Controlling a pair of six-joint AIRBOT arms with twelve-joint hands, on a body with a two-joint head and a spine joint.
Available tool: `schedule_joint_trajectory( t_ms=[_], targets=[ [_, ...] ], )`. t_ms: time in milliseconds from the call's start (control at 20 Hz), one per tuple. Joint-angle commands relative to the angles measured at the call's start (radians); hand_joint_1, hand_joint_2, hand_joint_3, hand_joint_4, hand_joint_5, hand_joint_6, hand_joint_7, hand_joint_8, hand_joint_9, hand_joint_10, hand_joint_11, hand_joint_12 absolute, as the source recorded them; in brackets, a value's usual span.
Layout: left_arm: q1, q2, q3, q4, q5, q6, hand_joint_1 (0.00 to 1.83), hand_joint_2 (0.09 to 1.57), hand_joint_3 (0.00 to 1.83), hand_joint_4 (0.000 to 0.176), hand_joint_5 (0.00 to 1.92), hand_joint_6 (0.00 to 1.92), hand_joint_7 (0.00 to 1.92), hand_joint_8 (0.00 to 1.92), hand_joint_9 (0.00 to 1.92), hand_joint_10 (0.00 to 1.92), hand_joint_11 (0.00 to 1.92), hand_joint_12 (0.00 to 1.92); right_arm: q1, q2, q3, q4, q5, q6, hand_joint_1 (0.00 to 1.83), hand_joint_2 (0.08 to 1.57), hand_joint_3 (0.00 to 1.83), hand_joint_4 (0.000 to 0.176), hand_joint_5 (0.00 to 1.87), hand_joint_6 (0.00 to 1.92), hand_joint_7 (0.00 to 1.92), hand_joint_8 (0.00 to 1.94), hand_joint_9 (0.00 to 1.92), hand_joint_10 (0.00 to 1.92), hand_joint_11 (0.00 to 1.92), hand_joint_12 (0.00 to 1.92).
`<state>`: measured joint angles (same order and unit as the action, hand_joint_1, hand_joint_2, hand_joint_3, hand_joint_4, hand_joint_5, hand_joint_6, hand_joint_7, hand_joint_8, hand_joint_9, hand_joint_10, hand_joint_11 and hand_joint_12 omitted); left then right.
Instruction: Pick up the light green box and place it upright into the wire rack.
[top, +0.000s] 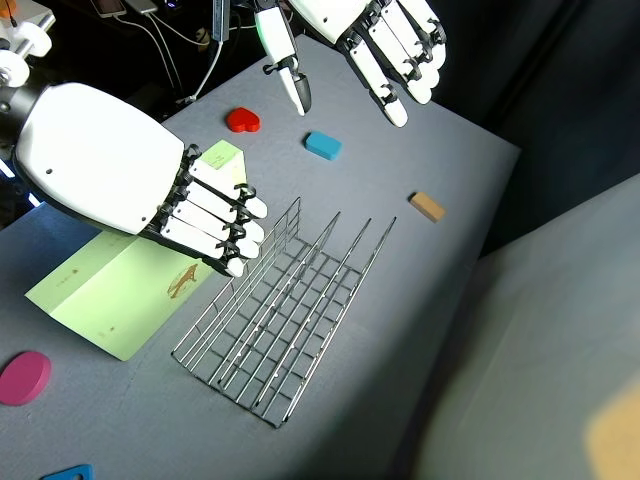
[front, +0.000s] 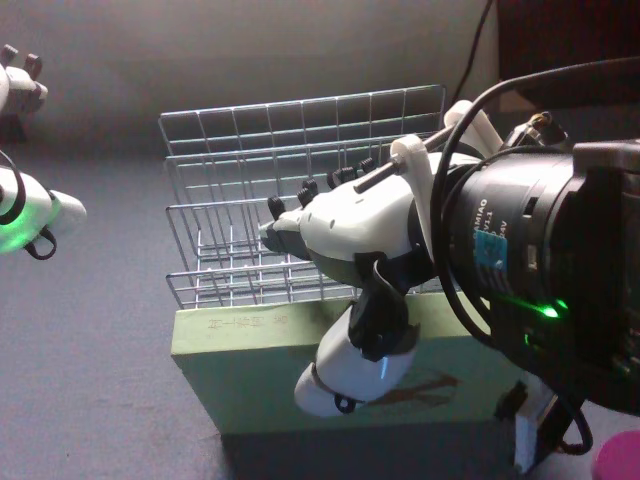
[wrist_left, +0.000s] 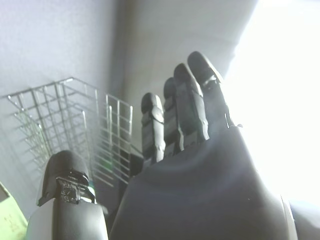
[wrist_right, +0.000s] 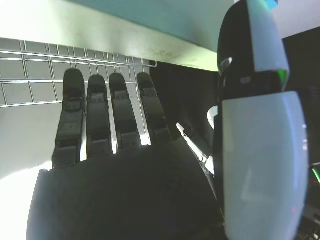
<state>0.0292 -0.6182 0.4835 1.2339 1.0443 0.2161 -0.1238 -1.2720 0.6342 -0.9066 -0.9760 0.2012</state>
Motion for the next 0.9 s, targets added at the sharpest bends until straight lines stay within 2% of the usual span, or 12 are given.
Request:
schedule_joint_trajectory(
  t_ms=[0, 50, 150, 200, 300, 450, 500, 550, 650, 700, 750, 850],
  targets=[
    [-0.012, 0.005, -0.006, 0.097, -0.006, 0.004, 0.18, 1.14, 0.0, 0.076, 0.24, 0.0, 0.17, 0.0, 0.22, 0.0, 0.0, 0.71, 0.008, -0.002, -0.001, -0.07, 0.033, -0.006, 0.77, 0.96, 0.0, 0.022, 0.16, 0.02, 0.16, 0.02, 0.12, 0.02, 0.0, 0.68],
    [-0.012, 0.005, -0.005, 0.097, -0.006, 0.004, 0.18, 1.14, 0.0, 0.076, 0.24, 0.0, 0.17, 0.0, 0.22, 0.0, 0.0, 0.71, 0.008, -0.001, -0.001, -0.07, 0.033, -0.009, 0.77, 0.96, 0.0, 0.022, 0.16, 0.02, 0.16, 0.02, 0.12, 0.02, 0.0, 0.68],
    [-0.012, 0.005, -0.006, 0.094, -0.006, 0.004, 0.18, 1.14, 0.0, 0.076, 0.24, 0.0, 0.17, 0.0, 0.22, 0.0, 0.0, 0.71, 0.007, -0.001, -0.001, -0.07, 0.034, -0.012, 0.87, 0.95, 0.0, 0.0, 0.39, 0.03, 0.42, 0.02, 0.37, 0.04, 0.0, 1.07],
    [-0.012, 0.005, -0.007, 0.093, -0.006, 0.004, 0.18, 1.15, 0.0, 0.076, 0.24, 0.0, 0.17, 0.0, 0.22, 0.0, 0.0, 0.71, 0.007, -0.001, -0.001, -0.07, 0.034, -0.015, 0.93, 0.99, 0.01, 0.0, 0.48, 0.03, 0.52, 0.02, 0.47, 0.04, 0.05, 1.15],
    [-0.012, 0.005, -0.007, 0.087, -0.006, 0.004, 0.18, 1.15, 0.0, 0.076, 0.24, 0.0, 0.18, 0.0, 0.23, 0.0, 0.0, 0.71, 0.009, -0.001, -0.001, -0.07, 0.034, -0.018, 1.06, 1.07, 0.01, 0.0, 0.63, 0.02, 0.76, 0.04, 0.74, 0.15, 0.32, 1.25],
    [-0.013, 0.005, -0.007, 0.086, -0.006, 0.004, 0.19, 1.16, 0.01, 0.077, 0.25, 0.0, 0.18, 0.0, 0.22, 0.0, 0.0, 0.71, 0.013, 0.001, -0.001, -0.07, 0.034, -0.02, 1.09, 1.1, 0.0, 0.0, 0.83, 0.02, 0.96, 0.05, 0.81, 0.44, 0.51, 1.29],
    [-0.014, 0.005, -0.006, 0.086, -0.006, 0.004, 0.19, 1.16, 0.01, 0.077, 0.25, 0.0, 0.18, 0.0, 0.22, 0.0, 0.0, 0.71, 0.015, 0.002, -0.001, -0.071, 0.034, -0.02, 1.2, 1.15, 0.0, 0.0, 0.85, 0.83, 1.02, 0.83, 0.91, 0.59, 0.65, 1.3],
    [-0.015, 0.005, -0.006, 0.086, -0.006, 0.004, 0.18, 1.16, 0.01, 0.077, 0.25, 0.0, 0.18, 0.0, 0.22, 0.0, 0.0, 0.71, 0.016, 0.002, -0.001, -0.073, 0.034, -0.02, 1.33, 1.15, 0.0, 0.0, 0.82, 1.0, 0.96, 1.01, 0.88, 1.2, 0.7, 1.41],
    [-0.015, 0.005, -0.006, 0.086, -0.006, 0.004, 0.2, 1.16, 0.0, 0.077, 0.25, 0.0, 0.18, 0.0, 0.22, 0.0, 0.0, 0.71, 0.018, 0.004, -0.001, -0.077, 0.035, -0.021, 1.36, 1.15, 0.0, 0.0, 0.83, 1.01, 0.94, 1.08, 0.87, 1.37, 0.77, 1.47],
    [-0.015, 0.005, -0.006, 0.085, -0.006, 0.004, 0.21, 1.16, 0.0, 0.076, 0.25, 0.0, 0.18, 0.0, 0.22, 0.0, 0.0, 0.71, 0.019, 0.004, -0.001, -0.077, 0.035, -0.021, 1.37, 1.15, 0.0, 0.0, 0.84, 0.98, 0.93, 1.1, 0.87, 1.39, 0.79, 1.49],
    [-0.015, 0.005, -0.006, 0.085, -0.006, 0.004, 0.22, 1.15, 0.0, 0.076, 0.25, 0.0, 0.18, 0.0, 0.22, 0.0, 0.0, 0.71, 0.02, 0.005, -0.001, -0.077, 0.035, -0.021, 1.26, 1.13, 0.0, 0.0, 0.91, 0.95, 0.99, 1.13, 0.9, 1.23, 0.81, 1.49],
    [-0.015, 0.005, -0.006, 0.085, -0.006, 0.004, 0.23, 1.15, 0.0, 0.075, 0.27, 0.01, 0.19, 0.01, 0.23, 0.0, 0.0, 0.71, 0.023, 0.008, -0.001, -0.077, 0.035, -0.022, 1.37, 1.12, 0.0, 0.0, 0.91, 0.86, 0.98, 1.04, 0.93, 1.35, 0.81, 1.5]
  ],
)
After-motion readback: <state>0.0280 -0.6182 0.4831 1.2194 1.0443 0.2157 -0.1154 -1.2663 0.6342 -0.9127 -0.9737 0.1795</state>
